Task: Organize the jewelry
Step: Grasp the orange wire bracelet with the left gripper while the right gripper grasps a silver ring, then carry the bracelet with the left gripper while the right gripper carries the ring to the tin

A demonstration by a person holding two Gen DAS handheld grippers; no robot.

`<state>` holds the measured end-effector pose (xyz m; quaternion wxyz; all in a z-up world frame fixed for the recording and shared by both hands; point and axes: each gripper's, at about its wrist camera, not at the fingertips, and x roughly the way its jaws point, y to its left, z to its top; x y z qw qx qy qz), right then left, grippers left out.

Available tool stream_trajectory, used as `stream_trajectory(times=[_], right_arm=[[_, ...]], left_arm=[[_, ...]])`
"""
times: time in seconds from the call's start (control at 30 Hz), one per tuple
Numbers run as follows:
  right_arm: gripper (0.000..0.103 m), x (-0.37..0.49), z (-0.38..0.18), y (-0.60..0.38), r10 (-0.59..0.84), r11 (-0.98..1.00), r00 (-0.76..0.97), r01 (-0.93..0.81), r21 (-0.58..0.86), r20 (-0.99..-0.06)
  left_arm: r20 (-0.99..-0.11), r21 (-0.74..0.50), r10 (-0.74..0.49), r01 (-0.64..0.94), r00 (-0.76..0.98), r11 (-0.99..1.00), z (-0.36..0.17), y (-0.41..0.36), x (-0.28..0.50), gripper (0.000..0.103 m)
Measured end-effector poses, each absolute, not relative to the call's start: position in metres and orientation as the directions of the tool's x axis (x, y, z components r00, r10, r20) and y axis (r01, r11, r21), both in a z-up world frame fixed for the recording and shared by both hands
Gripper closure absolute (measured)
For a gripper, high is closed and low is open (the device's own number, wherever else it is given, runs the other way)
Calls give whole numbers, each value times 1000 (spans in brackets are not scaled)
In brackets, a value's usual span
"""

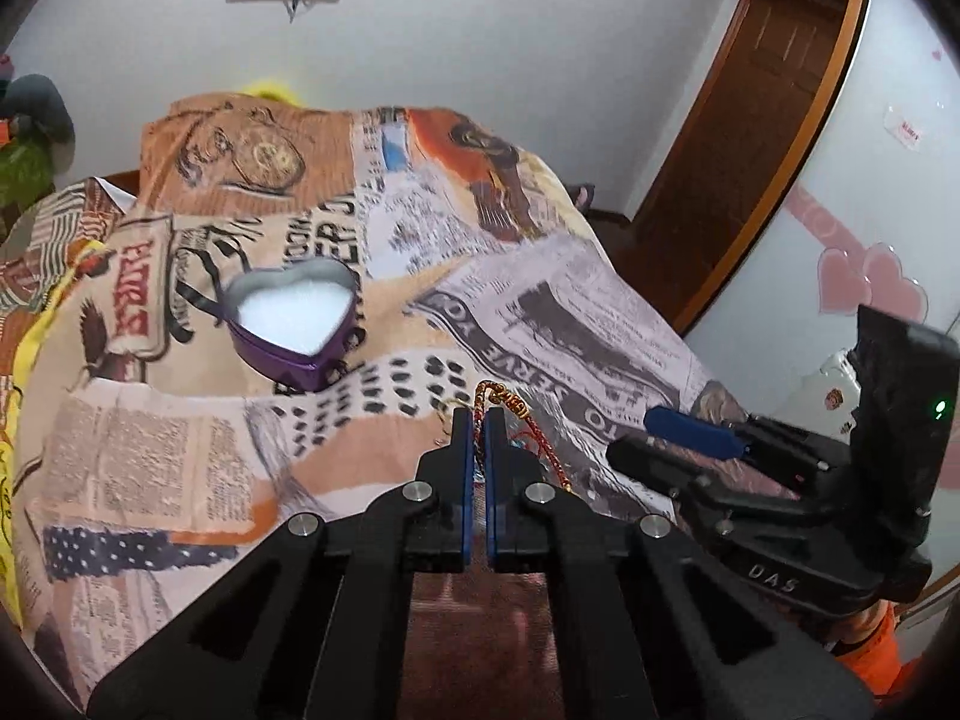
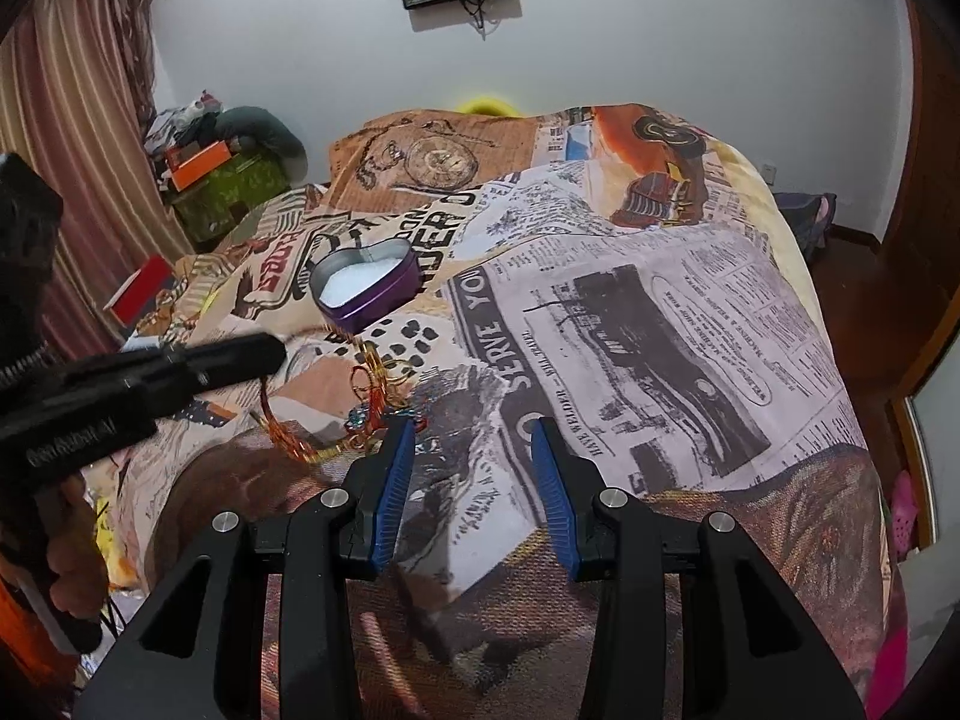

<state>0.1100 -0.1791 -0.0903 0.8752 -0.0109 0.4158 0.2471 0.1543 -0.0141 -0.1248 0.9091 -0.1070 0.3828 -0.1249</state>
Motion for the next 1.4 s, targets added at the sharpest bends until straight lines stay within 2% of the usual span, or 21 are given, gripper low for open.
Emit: stream_trajectory(times=[0.3,0.5,0.6,0.7,1.4], right_arm=[[66,119,-106,-149,436,832,440,-529,166,-785],[66,119,-117,-131,394,815,419,-571,101,-818],[83,119,-117,-128,394,805,412,-586,92,-822],[83,118,-115,-127,390,807,420,-585,84,-820],[83,124,-38,-117,475,816,574,-570,91,-667]], left_arm=[[-673,-293,-265,80,691,953,-135,17,147,102],[-675,-299,-254,59,693,953,-143,31,143,102],[-672,-299,-250,53,697,953,-144,32,142,102],[-665,-307,-255,54,702,950,-142,34,141,102],[-548,-259,-180,39,817,965,-85,52,136,102]])
